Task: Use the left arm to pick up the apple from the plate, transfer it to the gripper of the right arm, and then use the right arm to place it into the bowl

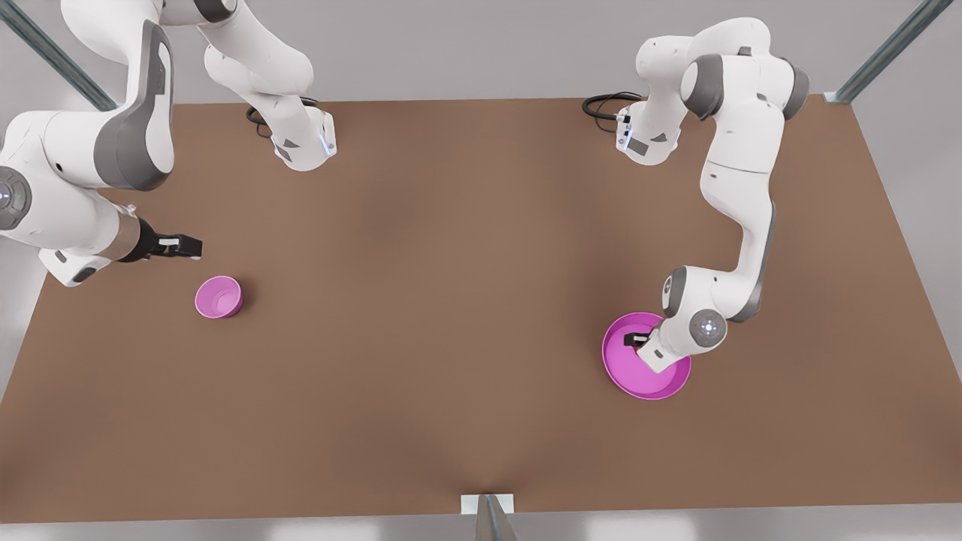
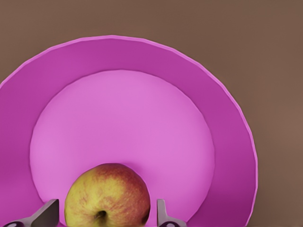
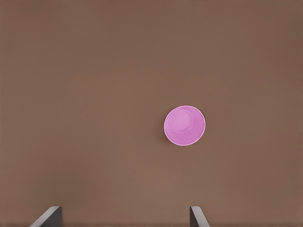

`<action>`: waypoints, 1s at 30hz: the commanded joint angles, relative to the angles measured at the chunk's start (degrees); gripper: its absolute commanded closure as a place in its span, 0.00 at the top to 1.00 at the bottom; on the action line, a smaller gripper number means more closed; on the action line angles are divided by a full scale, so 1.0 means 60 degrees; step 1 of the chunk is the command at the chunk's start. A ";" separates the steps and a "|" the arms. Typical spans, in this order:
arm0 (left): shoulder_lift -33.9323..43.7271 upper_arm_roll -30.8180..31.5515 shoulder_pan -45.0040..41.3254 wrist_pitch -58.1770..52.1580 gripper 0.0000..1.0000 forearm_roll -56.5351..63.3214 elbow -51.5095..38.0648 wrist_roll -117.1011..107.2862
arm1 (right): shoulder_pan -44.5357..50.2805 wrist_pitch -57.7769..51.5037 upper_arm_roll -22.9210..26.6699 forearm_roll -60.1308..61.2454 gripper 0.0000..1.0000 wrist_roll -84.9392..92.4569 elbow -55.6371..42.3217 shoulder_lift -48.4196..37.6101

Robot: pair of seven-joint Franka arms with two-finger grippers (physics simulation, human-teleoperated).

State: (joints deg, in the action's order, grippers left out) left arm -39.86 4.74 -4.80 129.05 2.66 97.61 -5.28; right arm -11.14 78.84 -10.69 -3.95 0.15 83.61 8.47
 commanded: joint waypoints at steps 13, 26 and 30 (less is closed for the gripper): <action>-0.0198 0.0001 -0.0006 0.0201 0.95 0.0070 -0.0082 0.0090 | -0.0019 0.0058 -0.0005 -0.0016 1.00 0.0019 -0.0019 0.0186; -0.0344 0.0001 -0.0006 0.0508 0.89 0.0026 -0.0111 0.0060 | -0.0077 0.0087 -0.0005 -0.0016 1.00 0.0033 -0.0034 0.0274; -0.0344 0.0001 -0.0006 0.0508 0.77 -0.0003 -0.0111 0.0046 | -0.0077 0.0102 0.0010 -0.0016 1.00 0.0033 -0.0034 0.0318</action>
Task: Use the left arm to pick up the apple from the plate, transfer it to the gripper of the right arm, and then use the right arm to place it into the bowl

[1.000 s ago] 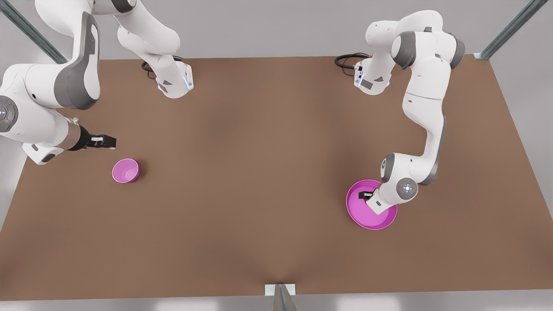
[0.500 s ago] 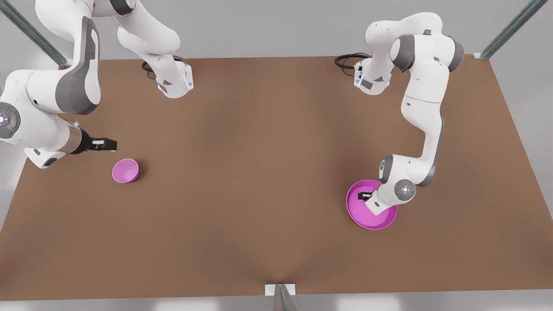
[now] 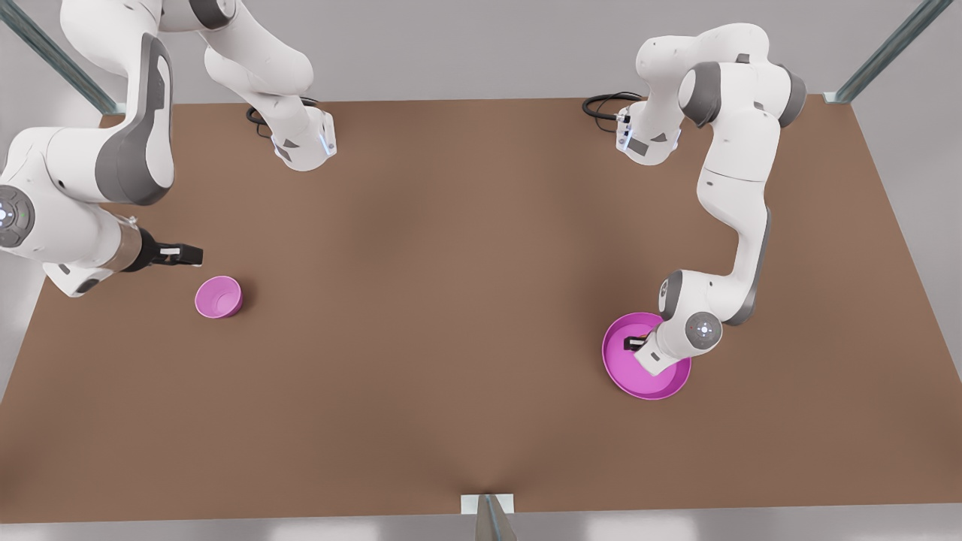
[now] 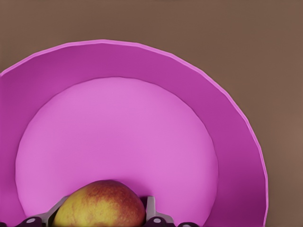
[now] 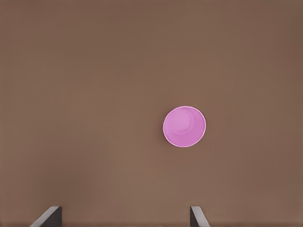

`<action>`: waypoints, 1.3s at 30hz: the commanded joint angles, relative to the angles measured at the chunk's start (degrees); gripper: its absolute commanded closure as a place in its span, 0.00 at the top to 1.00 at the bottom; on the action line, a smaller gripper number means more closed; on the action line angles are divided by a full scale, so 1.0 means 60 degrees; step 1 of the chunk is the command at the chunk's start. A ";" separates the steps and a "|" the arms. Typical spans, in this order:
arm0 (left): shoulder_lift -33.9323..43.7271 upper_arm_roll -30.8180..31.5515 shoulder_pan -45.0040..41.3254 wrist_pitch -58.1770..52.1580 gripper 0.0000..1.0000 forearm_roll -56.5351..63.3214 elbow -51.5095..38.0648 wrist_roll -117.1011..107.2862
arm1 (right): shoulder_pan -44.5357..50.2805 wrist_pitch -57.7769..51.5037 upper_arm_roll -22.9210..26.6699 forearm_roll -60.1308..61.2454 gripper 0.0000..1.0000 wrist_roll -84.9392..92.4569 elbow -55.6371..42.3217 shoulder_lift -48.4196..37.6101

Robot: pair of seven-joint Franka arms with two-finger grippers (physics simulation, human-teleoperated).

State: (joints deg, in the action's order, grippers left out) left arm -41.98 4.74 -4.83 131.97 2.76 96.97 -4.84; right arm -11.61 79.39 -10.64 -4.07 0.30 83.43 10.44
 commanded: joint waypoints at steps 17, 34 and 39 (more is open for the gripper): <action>0.0990 0.0059 0.0000 -0.0272 0.69 -0.2262 -0.0121 -0.0408 | -0.0028 0.0024 0.0059 0.0005 1.00 0.0008 -0.0078 0.0004; -0.3081 0.5523 -0.1128 -0.0345 0.68 -0.8341 -0.6801 -0.1875 | 0.1217 0.2484 -0.1815 0.7343 1.00 0.4372 -0.3110 0.6478; -0.3096 0.5567 -0.1114 -0.0301 0.69 -0.8327 -0.6786 -0.1728 | 0.1056 0.3218 -0.2431 0.7490 1.00 0.7829 -0.2978 0.7035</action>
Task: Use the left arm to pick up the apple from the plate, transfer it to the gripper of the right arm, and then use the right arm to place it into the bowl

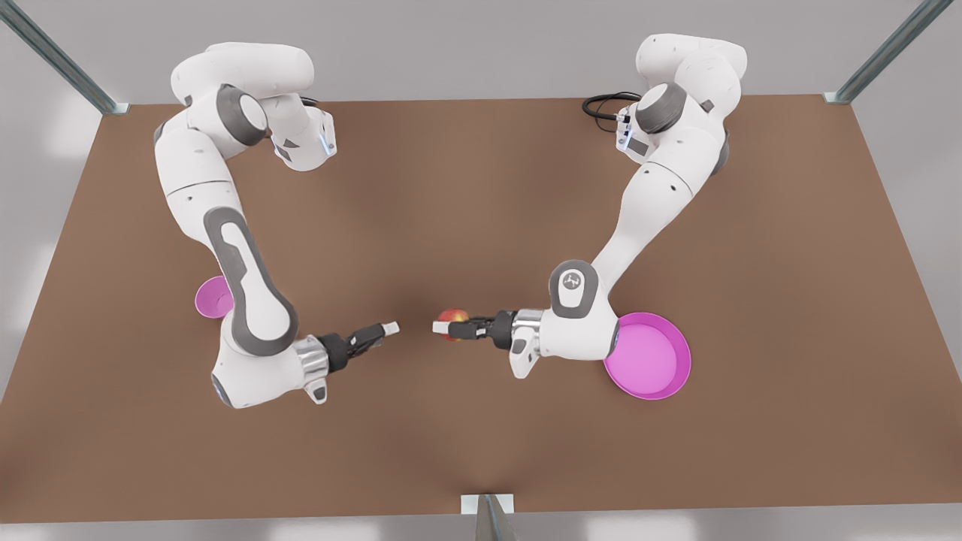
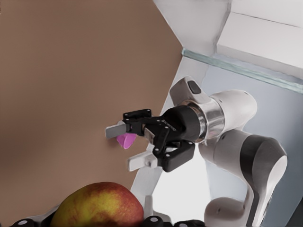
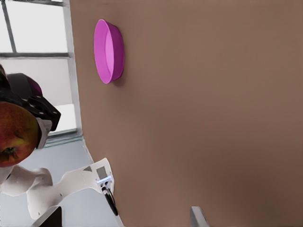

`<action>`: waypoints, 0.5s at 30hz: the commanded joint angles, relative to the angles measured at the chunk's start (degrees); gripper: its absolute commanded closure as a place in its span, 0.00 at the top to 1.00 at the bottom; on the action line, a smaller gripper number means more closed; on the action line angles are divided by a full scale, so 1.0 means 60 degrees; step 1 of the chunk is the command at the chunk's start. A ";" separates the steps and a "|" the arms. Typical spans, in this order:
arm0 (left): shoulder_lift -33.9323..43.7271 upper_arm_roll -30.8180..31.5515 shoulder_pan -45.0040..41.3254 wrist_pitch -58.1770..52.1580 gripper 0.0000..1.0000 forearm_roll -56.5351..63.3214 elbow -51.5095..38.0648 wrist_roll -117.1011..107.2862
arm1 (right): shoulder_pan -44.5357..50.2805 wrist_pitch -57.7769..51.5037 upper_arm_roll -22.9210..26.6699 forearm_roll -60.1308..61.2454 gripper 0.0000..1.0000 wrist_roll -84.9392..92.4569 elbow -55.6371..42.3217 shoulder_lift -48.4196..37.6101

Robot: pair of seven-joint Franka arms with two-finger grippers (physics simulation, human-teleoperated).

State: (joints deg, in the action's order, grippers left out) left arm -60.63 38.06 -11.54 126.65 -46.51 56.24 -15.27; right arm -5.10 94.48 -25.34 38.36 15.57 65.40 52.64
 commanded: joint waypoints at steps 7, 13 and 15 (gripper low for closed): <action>-0.0324 0.0307 -0.0069 0.0615 0.68 -0.0846 -0.0014 0.1782 | -0.0542 0.0688 -0.0449 0.1282 1.00 1.2039 0.0438 0.0425; -0.0398 0.0351 -0.0084 0.0615 0.68 -0.1359 -0.0014 0.2061 | -0.0469 0.1450 -0.0961 0.2350 1.00 1.3737 0.0453 0.0556; -0.0383 0.0336 -0.0070 0.0629 0.68 -0.1359 0.0001 0.2836 | -0.0410 0.1436 -0.1167 0.3070 1.00 1.4441 0.0512 0.0718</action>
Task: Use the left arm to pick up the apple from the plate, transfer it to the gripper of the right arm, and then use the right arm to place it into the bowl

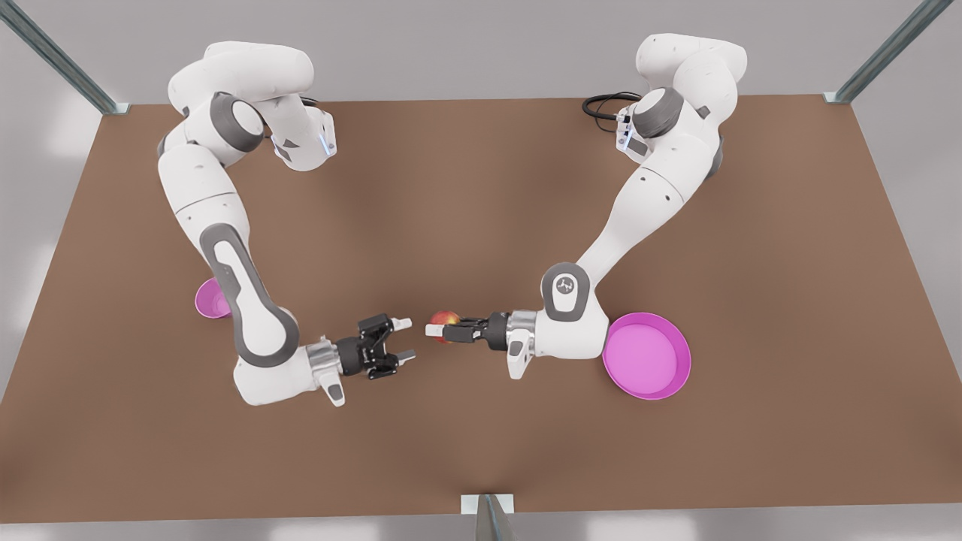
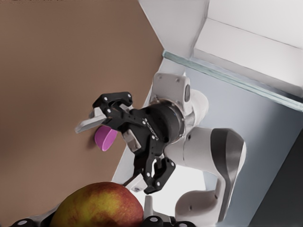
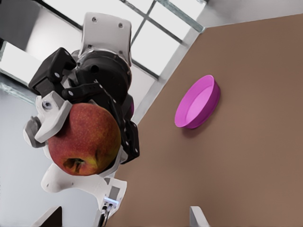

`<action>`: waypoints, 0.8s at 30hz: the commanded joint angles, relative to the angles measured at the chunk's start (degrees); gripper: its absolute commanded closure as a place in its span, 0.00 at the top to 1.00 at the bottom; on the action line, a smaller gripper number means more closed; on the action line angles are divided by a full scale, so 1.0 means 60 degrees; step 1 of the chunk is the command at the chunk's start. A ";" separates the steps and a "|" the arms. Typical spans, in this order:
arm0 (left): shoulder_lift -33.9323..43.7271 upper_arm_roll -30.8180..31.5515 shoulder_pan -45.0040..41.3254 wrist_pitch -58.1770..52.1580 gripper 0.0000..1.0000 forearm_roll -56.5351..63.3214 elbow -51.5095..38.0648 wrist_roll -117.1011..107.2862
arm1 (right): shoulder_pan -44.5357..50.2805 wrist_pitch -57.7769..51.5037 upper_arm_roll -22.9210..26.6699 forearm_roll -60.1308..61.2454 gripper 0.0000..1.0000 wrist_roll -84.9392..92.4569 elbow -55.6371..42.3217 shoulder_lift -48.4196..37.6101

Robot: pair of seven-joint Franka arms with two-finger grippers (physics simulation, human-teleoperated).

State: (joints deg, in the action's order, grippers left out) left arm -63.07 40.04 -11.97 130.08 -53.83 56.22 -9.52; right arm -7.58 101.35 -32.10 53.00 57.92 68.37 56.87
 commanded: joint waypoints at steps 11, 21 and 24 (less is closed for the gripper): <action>0.0009 -0.0009 0.0004 0.0425 0.68 -0.0111 0.0064 0.3227 | -0.0026 0.0086 -0.0612 0.1333 1.00 0.7369 0.0207 0.0073; 0.0068 0.0006 0.0004 0.0440 0.68 -0.0125 0.0035 0.2655 | 0.0149 0.0496 -0.0656 0.1626 1.00 0.7369 0.0295 0.0073; 0.0039 0.0006 0.0004 0.0440 0.68 -0.0125 0.0050 0.2641 | 0.0267 0.0731 -0.0656 0.1612 1.00 0.7383 0.0309 0.0073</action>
State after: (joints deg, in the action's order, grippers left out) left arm -62.91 40.03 -11.95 132.72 -54.18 56.55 2.20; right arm -6.06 104.30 -35.99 62.50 90.47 70.22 57.40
